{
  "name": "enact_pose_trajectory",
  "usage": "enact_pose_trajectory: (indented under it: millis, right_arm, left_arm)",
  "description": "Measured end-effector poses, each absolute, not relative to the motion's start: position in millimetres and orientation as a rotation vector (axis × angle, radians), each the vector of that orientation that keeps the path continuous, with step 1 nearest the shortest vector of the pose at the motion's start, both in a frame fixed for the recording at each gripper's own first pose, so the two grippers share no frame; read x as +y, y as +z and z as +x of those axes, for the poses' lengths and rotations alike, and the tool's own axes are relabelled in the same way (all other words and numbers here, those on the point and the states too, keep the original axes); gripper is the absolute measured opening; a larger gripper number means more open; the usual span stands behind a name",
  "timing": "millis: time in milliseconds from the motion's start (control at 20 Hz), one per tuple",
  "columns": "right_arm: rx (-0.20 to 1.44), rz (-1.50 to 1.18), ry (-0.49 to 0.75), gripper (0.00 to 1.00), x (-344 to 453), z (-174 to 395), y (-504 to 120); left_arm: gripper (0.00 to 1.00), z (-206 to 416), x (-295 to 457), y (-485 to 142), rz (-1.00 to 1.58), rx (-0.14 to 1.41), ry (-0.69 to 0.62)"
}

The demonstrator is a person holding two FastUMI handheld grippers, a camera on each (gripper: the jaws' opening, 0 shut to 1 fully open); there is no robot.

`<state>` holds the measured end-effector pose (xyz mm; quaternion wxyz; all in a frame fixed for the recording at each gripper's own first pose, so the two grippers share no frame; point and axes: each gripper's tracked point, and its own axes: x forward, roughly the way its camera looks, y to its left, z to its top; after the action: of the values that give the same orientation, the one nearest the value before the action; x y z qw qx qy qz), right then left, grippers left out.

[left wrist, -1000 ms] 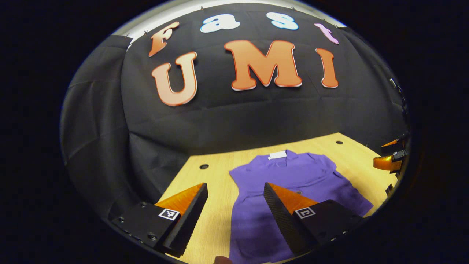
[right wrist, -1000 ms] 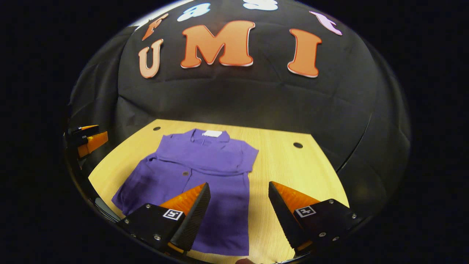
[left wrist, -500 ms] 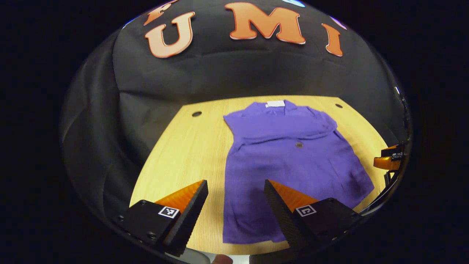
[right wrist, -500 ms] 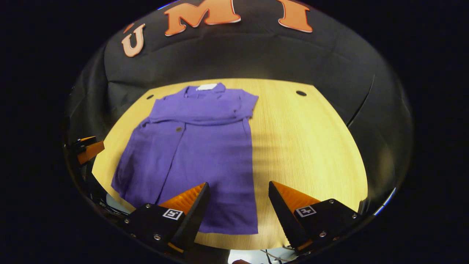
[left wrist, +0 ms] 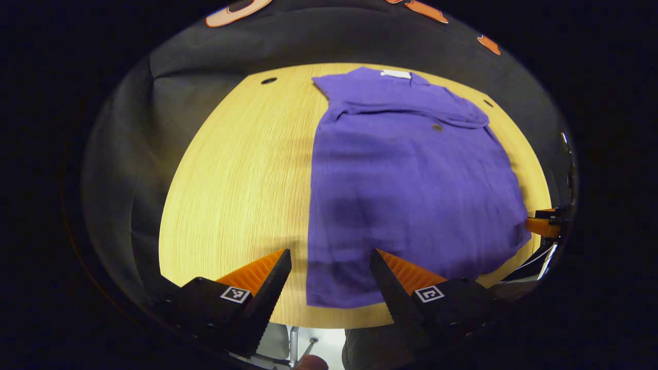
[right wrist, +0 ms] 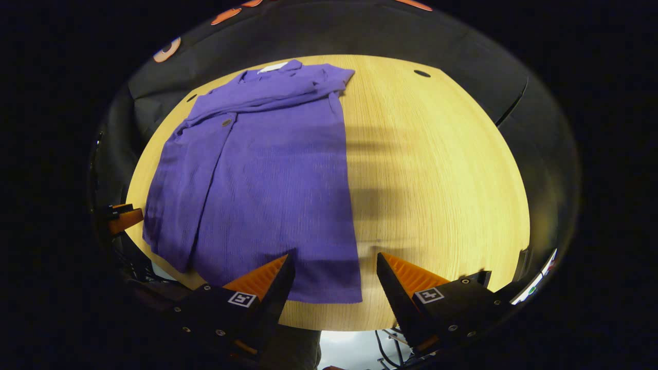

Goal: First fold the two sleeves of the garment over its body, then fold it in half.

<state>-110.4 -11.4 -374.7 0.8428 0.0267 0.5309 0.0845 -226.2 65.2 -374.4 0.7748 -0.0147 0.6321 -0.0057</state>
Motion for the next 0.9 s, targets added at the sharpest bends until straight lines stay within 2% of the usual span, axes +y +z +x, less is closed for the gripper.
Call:
enact_pose_trajectory:
  millis: [400, 450, 500, 600, 650, 850, 900]
  right_arm:
    - [1.235, 0.02, 0.184, 0.95, -11.6, -127.0, -391.3]
    - [1.252, -0.004, 0.187, 0.96, -13.2, -129.7, -393.7]
    - [1.267, -0.023, 0.19, 0.95, -14.3, -132.8, -394.1]
    - [1.283, -0.023, 0.196, 0.9, -8.7, -133.1, -392.5]
    - [1.297, -0.018, 0.196, 0.79, -6.0, -132.8, -392.7]
    - [1.29, 0.016, 0.203, 0.27, 3.9, -129.2, -390.6]
    - [1.288, 0.045, 0.184, 0.19, 4.2, -127.5, -390.1]
  left_arm:
    - [1.0, -258.4, 58.7, -400.2, -0.092, 1.563, -0.037]
    - [0.97, -251.3, 56.9, -403.4, -0.094, 1.548, -0.045]
    - [1.0, -249.2, 57.2, -404.3, -0.083, 1.562, -0.052]
    - [0.99, -241.8, 54.9, -409.3, -0.069, 1.595, -0.075]
    - [0.97, -239.2, 51.9, -412.4, -0.066, 1.622, -0.085]
    - [0.36, -219.7, 37.6, -422.8, -0.073, 1.67, -0.106]
    - [0.2, -212.6, 33.8, -427.1, -0.071, 1.665, -0.123]
